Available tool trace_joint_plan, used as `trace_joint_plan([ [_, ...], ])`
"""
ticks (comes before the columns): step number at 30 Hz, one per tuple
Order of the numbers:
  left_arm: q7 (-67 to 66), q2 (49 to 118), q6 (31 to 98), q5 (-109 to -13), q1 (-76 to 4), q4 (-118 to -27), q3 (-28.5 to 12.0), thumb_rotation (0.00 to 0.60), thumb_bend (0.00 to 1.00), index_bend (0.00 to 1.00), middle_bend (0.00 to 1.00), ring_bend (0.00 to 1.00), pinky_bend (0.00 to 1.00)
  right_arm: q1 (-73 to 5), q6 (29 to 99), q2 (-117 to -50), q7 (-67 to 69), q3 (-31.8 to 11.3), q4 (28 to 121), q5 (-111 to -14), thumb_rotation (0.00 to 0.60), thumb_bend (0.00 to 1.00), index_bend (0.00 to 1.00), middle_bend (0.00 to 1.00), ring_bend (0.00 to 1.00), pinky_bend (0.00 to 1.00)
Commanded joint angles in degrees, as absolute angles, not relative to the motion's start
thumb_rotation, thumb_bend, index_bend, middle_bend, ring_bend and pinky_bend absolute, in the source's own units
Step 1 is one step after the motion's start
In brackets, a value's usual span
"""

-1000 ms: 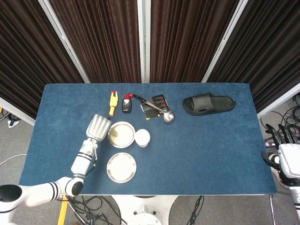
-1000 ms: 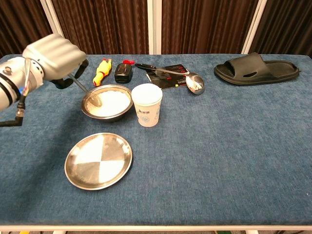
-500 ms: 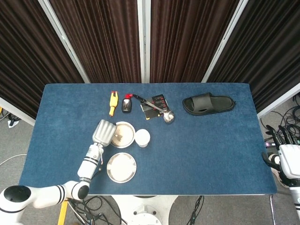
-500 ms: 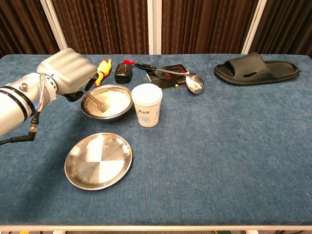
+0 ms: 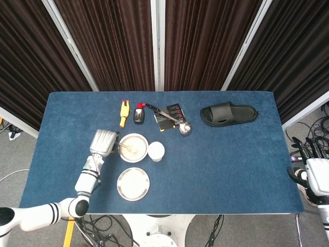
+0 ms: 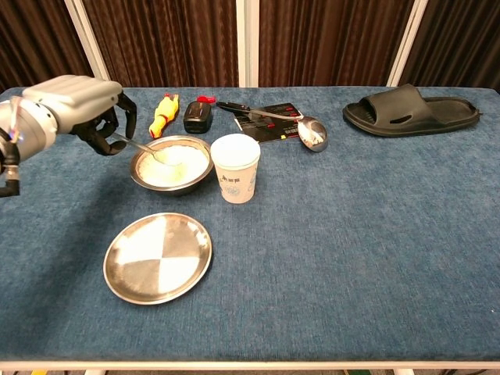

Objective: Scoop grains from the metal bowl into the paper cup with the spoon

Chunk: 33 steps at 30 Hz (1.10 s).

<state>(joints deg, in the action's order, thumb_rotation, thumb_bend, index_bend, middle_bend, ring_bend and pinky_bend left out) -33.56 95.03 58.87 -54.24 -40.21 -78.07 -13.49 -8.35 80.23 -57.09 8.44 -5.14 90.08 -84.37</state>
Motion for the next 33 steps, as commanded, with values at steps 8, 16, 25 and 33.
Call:
trace_joint_plan([
  [8, -19.6, 89.9, 54.1, -55.5, -39.1, -80.7, -16.0, 0.600, 0.50, 0.64, 0.94, 0.90, 1.00, -8.4, 80.2, -56.9, 8.2, -5.2, 90.3, -84.2, 0.600, 0.26, 0.03, 0.24, 0.00, 0.10],
  [16, -22.0, 87.1, 53.5, -54.0, -41.6, -84.9, -16.9, 0.600, 0.50, 0.64, 0.94, 0.90, 1.00, -8.5, 80.3, -56.6, 7.9, -5.5, 90.6, -84.2, 0.600, 0.26, 0.03, 0.24, 0.00, 0.10],
  [25, -32.4, 90.0, 56.4, -53.0, -46.7, -87.6, -15.5, 0.600, 0.50, 0.64, 0.94, 0.90, 1.00, -8.9, 80.6, -55.1, 7.2, -6.4, 91.1, -83.8, 0.600, 0.26, 0.03, 0.24, 0.00, 0.10],
  [33, -40.8, 93.5, 59.1, -51.3, -50.4, -86.4, -14.2, 0.600, 0.49, 0.64, 0.94, 0.90, 1.00, -8.9, 80.4, -55.1, 7.8, -6.4, 90.6, -83.5, 0.600, 0.26, 0.03, 0.24, 0.00, 0.10],
])
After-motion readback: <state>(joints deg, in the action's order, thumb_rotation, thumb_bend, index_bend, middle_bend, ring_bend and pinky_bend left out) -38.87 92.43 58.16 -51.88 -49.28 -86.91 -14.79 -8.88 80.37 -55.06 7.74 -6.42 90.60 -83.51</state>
